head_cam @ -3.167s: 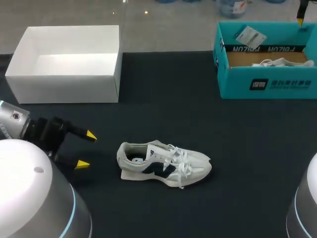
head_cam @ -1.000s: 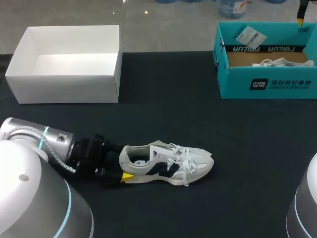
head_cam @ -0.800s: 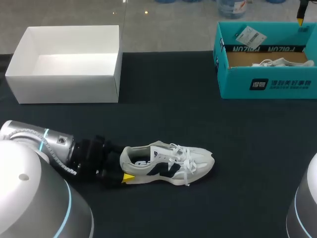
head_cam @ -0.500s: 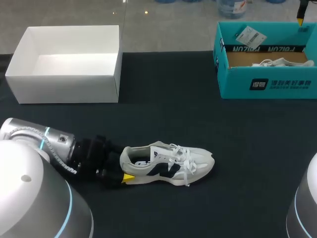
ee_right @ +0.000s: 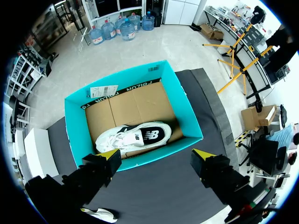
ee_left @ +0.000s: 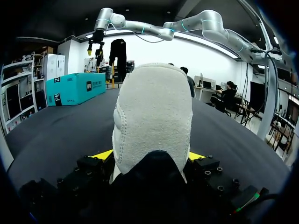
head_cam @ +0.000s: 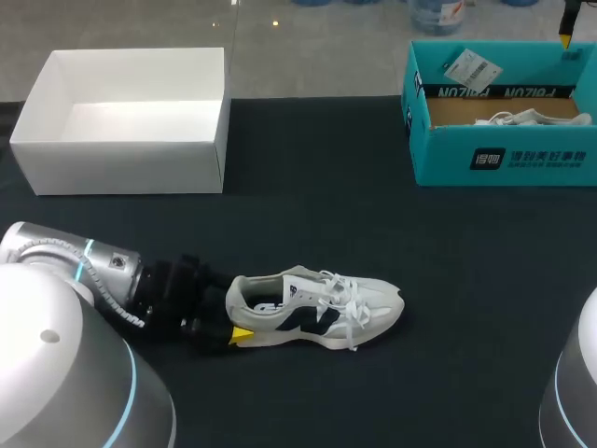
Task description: Take the shoe out of the shoebox, open the shoe tongue, remove and reinsert the insole, then place the shoe into the shoebox
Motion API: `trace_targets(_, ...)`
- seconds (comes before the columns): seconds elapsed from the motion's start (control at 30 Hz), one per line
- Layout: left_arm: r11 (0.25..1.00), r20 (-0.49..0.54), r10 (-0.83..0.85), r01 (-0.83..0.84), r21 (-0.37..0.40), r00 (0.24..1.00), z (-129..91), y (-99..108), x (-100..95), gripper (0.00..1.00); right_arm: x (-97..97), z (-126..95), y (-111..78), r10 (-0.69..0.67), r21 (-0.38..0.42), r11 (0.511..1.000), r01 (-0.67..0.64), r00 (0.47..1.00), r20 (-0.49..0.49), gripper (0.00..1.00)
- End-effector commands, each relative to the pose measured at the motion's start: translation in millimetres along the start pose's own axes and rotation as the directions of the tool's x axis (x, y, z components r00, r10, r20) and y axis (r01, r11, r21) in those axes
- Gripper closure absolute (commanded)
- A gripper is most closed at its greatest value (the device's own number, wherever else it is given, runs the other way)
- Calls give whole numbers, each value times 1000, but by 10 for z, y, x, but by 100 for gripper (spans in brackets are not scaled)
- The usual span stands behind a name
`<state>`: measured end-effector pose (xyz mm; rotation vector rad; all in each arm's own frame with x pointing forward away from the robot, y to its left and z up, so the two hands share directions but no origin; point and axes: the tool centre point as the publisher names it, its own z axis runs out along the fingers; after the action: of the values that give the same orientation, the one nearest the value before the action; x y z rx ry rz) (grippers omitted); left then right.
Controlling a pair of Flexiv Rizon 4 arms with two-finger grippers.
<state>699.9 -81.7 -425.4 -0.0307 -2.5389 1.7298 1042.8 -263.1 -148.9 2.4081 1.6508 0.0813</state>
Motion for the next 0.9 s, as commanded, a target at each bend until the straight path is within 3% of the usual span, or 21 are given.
trace_targets(0.03,1000,2,1,-1,0,1000,22,30,18,100,-3,0,-10,0,-2,1000,0,1000,-2,0)
trace_targets(0.27,1000,2,1,-1,0,1000,22,30,18,100,-3,0,-10,0,-2,1000,0,1000,-2,0)
trace_targets(0.37,1000,2,1,-1,0,1000,22,30,18,100,187,88,-112,-16,17,1000,16,1000,-2,0)
trace_targets(0.9,1000,2,1,-1,0,1000,22,30,18,100,767,-63,-980,36,21,999,-36,999,20,0)
